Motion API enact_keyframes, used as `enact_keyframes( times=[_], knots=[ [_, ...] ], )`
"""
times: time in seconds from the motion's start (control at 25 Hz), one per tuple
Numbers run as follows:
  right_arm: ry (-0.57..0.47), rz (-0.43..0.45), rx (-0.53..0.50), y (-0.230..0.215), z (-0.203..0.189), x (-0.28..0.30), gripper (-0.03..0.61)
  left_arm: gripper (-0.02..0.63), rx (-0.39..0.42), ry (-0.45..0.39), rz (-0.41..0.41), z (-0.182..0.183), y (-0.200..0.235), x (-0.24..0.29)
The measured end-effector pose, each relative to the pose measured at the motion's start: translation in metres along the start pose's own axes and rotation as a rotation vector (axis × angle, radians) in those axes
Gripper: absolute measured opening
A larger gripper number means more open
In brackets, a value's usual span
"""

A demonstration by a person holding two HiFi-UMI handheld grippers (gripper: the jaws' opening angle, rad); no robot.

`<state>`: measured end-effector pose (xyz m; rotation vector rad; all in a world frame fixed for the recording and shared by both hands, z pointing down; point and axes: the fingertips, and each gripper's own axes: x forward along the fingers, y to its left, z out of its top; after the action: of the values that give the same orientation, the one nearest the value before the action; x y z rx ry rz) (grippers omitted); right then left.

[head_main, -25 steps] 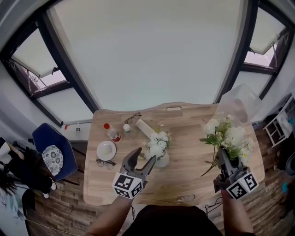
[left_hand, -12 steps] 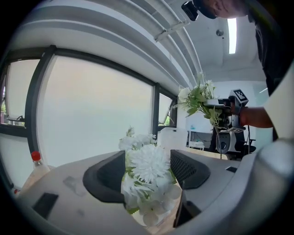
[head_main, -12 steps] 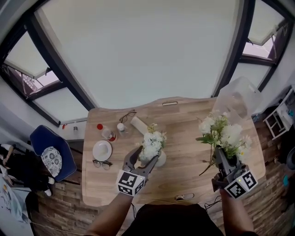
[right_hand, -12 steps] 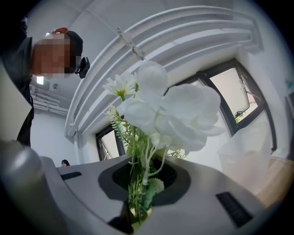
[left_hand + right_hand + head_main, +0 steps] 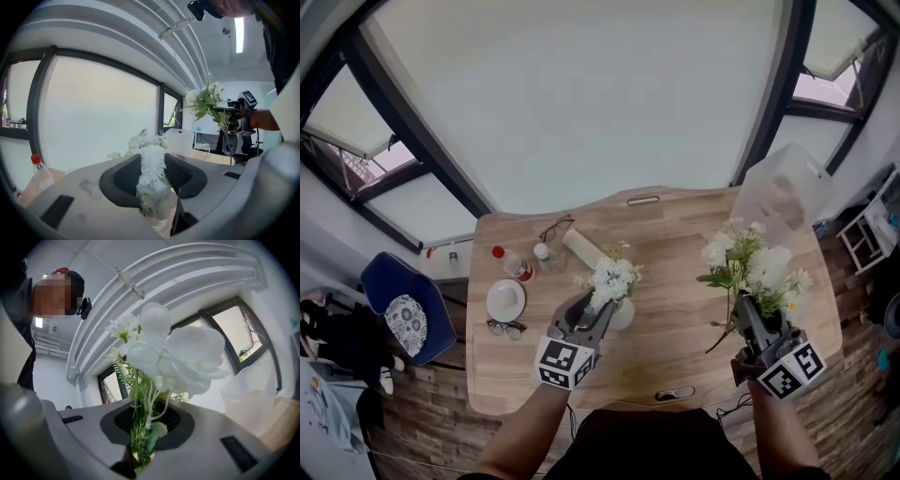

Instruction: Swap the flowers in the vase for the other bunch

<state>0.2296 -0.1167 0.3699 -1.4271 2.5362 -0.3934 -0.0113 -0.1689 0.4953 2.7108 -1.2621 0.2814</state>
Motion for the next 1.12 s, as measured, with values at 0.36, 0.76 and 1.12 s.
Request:
enact_keyframes(
  times=[0.36, 0.76, 1.12],
  knots=[
    [0.004, 0.008, -0.001, 0.000, -0.001, -0.004, 0.071, 0.086, -0.002, -0.064, 0.029, 0.020, 0.000, -0.009],
    [0.005, 0.022, -0.003, 0.004, 0.001, -0.003, 0.070, 0.083, -0.028, -0.139, 0.081, 0.046, 0.005, -0.023],
    [0.007, 0.054, -0.010, 0.012, 0.006, -0.003, 0.069, 0.083, -0.012, -0.187, 0.096, 0.071, 0.002, -0.029]
  ],
)
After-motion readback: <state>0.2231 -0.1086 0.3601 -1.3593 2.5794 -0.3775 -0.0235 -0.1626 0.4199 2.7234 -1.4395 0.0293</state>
